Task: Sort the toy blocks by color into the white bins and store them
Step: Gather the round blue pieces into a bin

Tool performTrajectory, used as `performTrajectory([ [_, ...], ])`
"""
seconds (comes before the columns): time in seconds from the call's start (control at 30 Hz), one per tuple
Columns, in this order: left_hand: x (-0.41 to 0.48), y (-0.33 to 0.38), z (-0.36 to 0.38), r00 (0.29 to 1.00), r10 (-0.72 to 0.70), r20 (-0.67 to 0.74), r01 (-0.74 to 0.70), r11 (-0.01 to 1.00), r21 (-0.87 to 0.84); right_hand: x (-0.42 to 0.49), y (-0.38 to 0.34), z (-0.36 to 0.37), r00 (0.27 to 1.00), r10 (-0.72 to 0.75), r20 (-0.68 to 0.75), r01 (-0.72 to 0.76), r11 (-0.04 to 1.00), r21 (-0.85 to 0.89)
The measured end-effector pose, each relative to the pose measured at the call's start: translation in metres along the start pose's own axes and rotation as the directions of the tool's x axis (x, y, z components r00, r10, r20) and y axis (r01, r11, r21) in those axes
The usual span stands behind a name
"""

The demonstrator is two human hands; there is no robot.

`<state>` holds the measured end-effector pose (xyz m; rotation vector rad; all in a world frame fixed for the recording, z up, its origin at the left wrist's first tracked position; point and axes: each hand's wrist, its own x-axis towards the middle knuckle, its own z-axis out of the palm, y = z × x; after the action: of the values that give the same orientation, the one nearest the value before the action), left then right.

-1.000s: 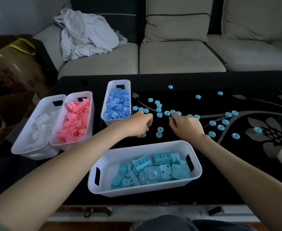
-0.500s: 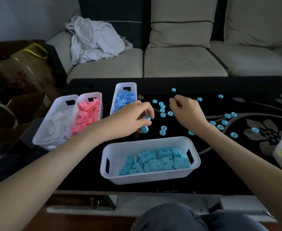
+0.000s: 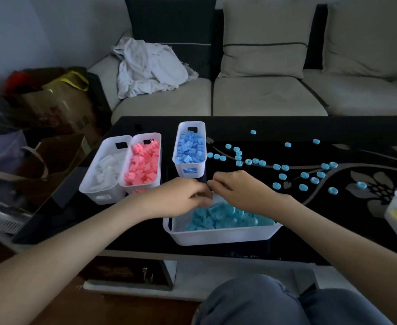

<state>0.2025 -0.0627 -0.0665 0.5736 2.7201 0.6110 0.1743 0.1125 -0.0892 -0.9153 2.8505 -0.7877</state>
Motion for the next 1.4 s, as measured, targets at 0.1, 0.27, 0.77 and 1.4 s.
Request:
performTrajectory([
  [0.1, 0.005, 0.0, -0.006, 0.996, 0.018, -0.084, -0.017, 1.0, 0.015, -0.006, 0.006, -0.017, 0.999, -0.033, -0.033, 0.036, 0.996, 0.078],
  [0.27, 0.026, 0.008, -0.008, 0.988, 0.026, -0.154, -0.026, 1.0, 0.002, -0.014, 0.07, -0.036, 0.962, 0.194, -0.192, -0.174, 0.978, 0.118],
  [0.77, 0.176, 0.03, 0.033, 0.948, -0.241, 0.209, 0.176, 0.941, 0.289, -0.011, 0.183, -0.005, 0.889, 0.454, -0.062, -0.451, 0.844, -0.289],
  [1.4, 0.183, 0.02, 0.035, 0.985, -0.112, 0.127, 0.101, 0.99, 0.097, 0.03, 0.181, 0.01, 0.873, 0.305, -0.38, -0.436, 0.836, -0.332],
])
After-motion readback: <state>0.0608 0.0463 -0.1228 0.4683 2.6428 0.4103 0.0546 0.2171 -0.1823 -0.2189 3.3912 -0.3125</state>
